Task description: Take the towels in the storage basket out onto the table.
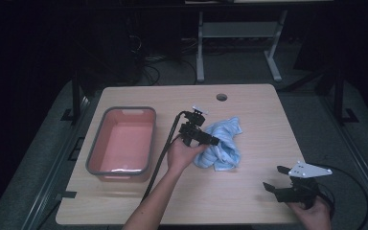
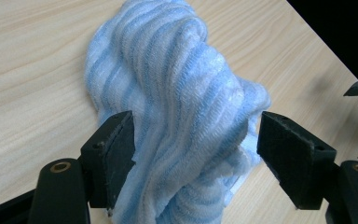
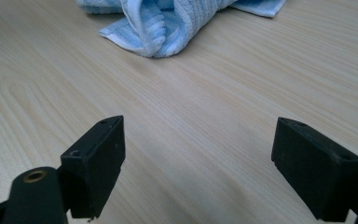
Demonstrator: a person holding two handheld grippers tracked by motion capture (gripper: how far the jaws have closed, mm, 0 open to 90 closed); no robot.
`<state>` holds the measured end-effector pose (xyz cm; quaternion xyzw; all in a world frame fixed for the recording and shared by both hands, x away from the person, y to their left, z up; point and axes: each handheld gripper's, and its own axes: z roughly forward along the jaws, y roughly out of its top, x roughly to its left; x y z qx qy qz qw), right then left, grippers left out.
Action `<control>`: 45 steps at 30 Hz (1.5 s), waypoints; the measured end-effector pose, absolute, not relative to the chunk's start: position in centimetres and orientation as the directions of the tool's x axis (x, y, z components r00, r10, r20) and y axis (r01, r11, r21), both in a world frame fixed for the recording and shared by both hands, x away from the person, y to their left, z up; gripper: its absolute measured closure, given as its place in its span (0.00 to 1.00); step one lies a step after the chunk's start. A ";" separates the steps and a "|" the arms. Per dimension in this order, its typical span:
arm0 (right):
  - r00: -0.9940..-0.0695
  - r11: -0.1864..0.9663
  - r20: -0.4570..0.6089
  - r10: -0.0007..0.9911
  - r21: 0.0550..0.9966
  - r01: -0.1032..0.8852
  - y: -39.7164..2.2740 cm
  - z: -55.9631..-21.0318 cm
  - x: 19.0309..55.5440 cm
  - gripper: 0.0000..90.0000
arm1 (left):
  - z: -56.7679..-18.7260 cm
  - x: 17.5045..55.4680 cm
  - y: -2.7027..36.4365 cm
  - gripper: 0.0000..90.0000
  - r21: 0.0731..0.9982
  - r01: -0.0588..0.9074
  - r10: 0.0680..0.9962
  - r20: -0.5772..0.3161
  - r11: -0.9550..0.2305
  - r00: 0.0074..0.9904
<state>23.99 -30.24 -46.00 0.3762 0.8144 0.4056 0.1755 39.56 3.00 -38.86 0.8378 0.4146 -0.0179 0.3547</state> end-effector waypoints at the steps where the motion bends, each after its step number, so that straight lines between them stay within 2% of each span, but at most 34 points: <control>1: -0.656 0.388 0.018 0.755 0.793 0.469 -30.2 -46.0 24.0 0.19 | -38.8 39.5 3.1 0.30 0.581 0.707 0.682 -0.324 -0.404 0.656; 24: -0.651 0.383 0.022 0.759 0.793 0.474 -30.3 -46.0 24.1 0.19 | -37.2 37.1 5.3 0.28 0.603 0.672 0.671 -0.284 -0.430 0.685; 31: -0.649 0.384 0.021 0.760 0.792 0.475 -30.1 -46.0 24.1 0.19 | -37.5 36.1 6.2 0.28 0.593 0.665 0.672 -0.263 -0.453 0.692; 45: -0.651 0.395 0.017 0.759 0.783 0.481 -29.9 -46.2 24.4 0.19 | -39.0 34.1 7.3 0.27 0.589 0.667 0.654 -0.286 -0.456 0.700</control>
